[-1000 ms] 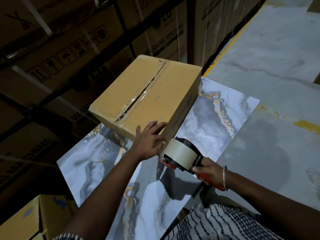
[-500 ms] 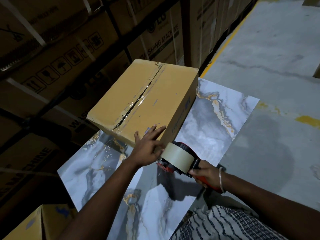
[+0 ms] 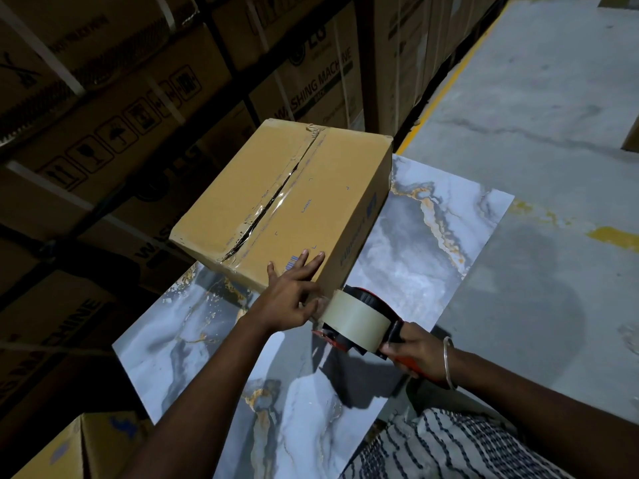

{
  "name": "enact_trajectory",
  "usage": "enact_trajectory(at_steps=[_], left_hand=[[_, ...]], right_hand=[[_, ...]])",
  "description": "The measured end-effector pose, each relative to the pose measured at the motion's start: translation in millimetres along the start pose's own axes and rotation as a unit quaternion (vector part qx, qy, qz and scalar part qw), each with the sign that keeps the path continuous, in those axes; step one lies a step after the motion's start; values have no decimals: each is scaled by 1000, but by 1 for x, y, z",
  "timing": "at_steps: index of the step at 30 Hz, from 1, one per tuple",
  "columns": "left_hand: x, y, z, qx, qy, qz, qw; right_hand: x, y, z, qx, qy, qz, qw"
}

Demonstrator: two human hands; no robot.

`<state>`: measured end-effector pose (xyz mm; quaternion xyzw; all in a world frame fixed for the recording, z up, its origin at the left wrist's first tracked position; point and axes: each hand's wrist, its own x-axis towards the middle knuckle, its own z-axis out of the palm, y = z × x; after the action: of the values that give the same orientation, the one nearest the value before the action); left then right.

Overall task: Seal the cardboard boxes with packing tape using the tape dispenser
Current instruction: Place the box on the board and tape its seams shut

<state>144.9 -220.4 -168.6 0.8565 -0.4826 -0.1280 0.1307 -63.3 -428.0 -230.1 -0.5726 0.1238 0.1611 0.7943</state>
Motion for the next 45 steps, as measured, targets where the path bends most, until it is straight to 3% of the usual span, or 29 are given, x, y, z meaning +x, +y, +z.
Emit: enact_trajectory(at_steps=[20, 24, 30, 35, 39, 45], left_hand=[[-2, -6, 9, -42, 61, 21, 997], [-5, -9, 10, -29, 96, 17, 995], [-3, -3, 8, 7, 102, 2, 995], [-2, -2, 0, 83, 85, -5, 993], [4, 4, -7, 80, 72, -60, 992], [8, 0, 0, 62, 73, -75, 993]], right_hand=[[19, -21, 3, -48, 13, 43, 998], [17, -13, -10, -31, 79, 65, 994], [12, -21, -22, 12, 130, 32, 991], [16, -36, -25, 44, 128, -12, 991], [15, -42, -25, 38, 118, -35, 992], [16, -55, -21, 39, 108, -62, 991]])
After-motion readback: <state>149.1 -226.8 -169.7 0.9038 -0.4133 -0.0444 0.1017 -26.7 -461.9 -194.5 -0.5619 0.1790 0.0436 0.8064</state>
